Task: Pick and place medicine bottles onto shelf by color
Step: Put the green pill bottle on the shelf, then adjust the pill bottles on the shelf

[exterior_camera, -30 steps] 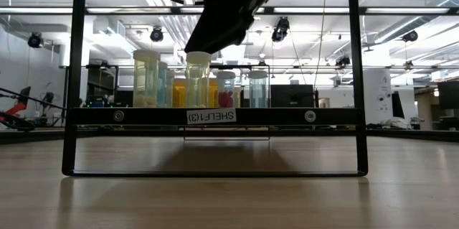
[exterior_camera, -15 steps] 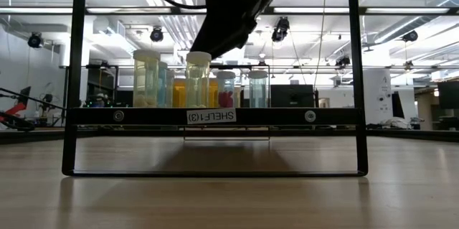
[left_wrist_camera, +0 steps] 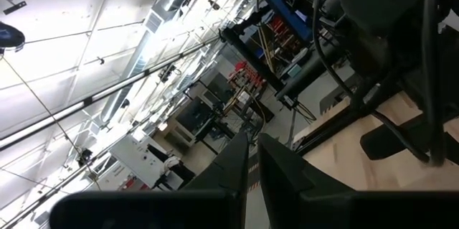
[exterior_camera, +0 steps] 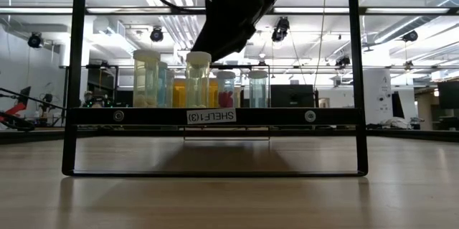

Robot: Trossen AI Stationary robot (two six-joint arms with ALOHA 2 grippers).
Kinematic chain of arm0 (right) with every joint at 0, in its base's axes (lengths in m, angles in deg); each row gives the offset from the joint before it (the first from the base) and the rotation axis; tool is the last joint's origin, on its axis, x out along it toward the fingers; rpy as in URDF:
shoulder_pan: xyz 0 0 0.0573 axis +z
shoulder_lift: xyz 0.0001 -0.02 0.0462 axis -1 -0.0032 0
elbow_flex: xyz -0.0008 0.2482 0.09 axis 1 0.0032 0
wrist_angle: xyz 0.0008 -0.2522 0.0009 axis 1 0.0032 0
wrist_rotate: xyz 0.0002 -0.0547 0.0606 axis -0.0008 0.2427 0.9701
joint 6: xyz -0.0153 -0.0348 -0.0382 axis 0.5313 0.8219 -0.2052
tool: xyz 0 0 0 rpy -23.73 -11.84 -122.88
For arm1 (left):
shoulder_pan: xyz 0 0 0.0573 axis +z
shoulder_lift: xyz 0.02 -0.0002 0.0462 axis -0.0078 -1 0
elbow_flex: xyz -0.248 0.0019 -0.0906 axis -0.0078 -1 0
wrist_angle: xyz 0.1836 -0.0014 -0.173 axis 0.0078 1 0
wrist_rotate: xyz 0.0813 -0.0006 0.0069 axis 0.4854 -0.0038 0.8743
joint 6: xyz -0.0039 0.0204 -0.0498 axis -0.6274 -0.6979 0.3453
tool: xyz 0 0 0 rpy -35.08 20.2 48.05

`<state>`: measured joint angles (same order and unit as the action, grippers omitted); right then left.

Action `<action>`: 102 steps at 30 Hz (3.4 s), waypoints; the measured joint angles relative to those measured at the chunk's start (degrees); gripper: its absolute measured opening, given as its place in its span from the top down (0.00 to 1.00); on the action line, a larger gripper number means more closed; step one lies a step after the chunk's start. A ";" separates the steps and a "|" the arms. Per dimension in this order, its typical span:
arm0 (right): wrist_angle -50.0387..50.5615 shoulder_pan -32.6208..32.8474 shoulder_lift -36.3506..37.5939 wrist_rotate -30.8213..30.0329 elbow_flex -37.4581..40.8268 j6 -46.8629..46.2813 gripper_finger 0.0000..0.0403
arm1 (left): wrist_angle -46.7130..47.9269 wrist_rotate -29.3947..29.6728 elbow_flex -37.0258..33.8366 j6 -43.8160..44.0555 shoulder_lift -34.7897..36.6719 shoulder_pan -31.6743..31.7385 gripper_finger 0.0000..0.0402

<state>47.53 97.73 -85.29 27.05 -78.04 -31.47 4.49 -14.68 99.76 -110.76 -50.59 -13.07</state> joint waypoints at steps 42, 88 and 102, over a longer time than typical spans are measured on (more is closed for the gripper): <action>1.77 -0.93 6.13 -0.76 1.09 4.14 0.60 | 0.00 -0.39 -0.18 0.04 -0.11 0.01 0.96; -15.83 -11.08 30.27 13.43 24.25 1.40 0.61 | -12.48 12.57 -0.07 -6.03 -2.02 0.07 0.96; 3.90 -4.82 10.77 14.30 7.01 -4.35 0.96 | -11.92 12.39 -0.59 -6.03 -5.89 0.00 0.96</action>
<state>51.43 92.90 -74.53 41.35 -71.03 -35.82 -7.43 -2.29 99.17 -116.80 -56.48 -13.07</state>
